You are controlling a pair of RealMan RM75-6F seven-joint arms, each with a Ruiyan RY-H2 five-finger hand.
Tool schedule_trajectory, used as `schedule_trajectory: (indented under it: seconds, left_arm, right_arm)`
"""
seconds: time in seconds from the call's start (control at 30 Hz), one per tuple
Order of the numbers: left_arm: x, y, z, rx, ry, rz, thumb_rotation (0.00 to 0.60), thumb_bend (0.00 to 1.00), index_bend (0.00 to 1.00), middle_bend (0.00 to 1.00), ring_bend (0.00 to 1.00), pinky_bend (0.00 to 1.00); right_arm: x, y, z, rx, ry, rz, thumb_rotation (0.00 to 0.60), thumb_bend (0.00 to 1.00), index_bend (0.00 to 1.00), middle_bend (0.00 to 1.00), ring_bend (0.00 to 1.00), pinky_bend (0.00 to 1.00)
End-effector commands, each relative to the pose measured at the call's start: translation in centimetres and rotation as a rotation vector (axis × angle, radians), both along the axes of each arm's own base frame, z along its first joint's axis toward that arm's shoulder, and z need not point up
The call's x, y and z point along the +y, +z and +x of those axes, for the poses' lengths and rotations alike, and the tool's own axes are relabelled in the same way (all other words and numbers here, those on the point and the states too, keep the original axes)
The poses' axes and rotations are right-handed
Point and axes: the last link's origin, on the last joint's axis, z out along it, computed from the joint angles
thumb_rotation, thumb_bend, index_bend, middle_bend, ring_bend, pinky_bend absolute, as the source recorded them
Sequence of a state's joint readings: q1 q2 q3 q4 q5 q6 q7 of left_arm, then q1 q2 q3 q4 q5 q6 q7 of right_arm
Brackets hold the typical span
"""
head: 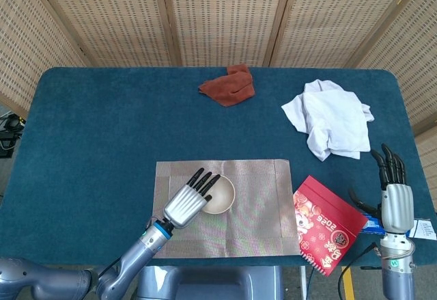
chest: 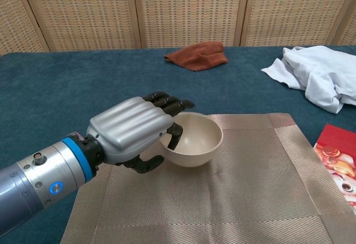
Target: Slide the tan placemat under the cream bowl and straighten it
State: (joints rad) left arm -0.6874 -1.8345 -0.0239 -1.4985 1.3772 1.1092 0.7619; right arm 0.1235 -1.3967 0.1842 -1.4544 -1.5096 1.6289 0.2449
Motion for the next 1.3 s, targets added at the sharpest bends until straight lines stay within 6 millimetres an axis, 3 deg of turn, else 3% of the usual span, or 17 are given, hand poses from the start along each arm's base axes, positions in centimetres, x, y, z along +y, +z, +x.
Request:
schedule_trajectory:
  seconds: [0.03,0.17,0.33,0.53,0.67,0.87,1.03,1.3]
  left_arm:
    - [-0.1,0.3,-0.2,0.002,0.02,0.016,0.6,0.3,0.34,0.0,0.0,0.0]
    - [-0.4,1.2,-0.3,-0.014,0.045,0.026,0.6,0.23,0.14,0.0,0.0,0.0]
    - [-1.6,3.5,-0.8,-0.066,0.054,0.05,0.6,0.22,0.12,0.0,0.0,0.0]
    - [-3.8,8.4,-4.5,-0.02,0.085,0.16,0.6,0.18,0.01,0.0,0.0,0.0]
    - [-5.7,11.5,-7.0,0.001,0.152,0.217,0.6,0.14,0.0,0.0,0.0,0.0]
    - [-9.3,15.8,-11.5,-0.047,0.269,0.291,0.6,0.14,0.0,0.0,0.0,0.0]
    - [-11.0,17.9,-13.8,-0.052,0.293,0.372,0.6,0.14,0.0,0.0,0.0,0.0]
    - [-11.5,19.1,-16.1,-0.023,0.38,0.411,0.6,0.14,0.0,0.0,0.0,0.0]
  right_arm:
    - [0.5,0.0,0.4,0.003,0.021,0.001,0.6,0.4,0.13,0.0,0.0,0.0]
    - [0.9,0.2,0.6,0.003,0.035,-0.001,0.6,0.4,0.13,0.0,0.0,0.0]
    - [1.3,0.5,0.9,-0.006,0.05,-0.001,0.6,0.4,0.13,0.0,0.0,0.0]
    - [1.8,0.3,0.4,0.119,0.015,0.113,0.6,0.36,0.12,0.0,0.0,0.0]
    - [1.9,0.5,-0.2,0.239,-0.073,0.215,0.6,0.32,0.11,0.0,0.0,0.0]
    - [2.2,1.0,0.7,0.26,-0.049,0.185,0.6,0.32,0.11,0.0,0.0,0.0]
    - [2.4,0.7,0.7,0.272,-0.049,0.2,0.6,0.32,0.11,0.0,0.0,0.0]
    - [3.0,-0.3,1.3,0.31,-0.03,0.226,0.6,0.32,0.11,0.0,0.0,0.0]
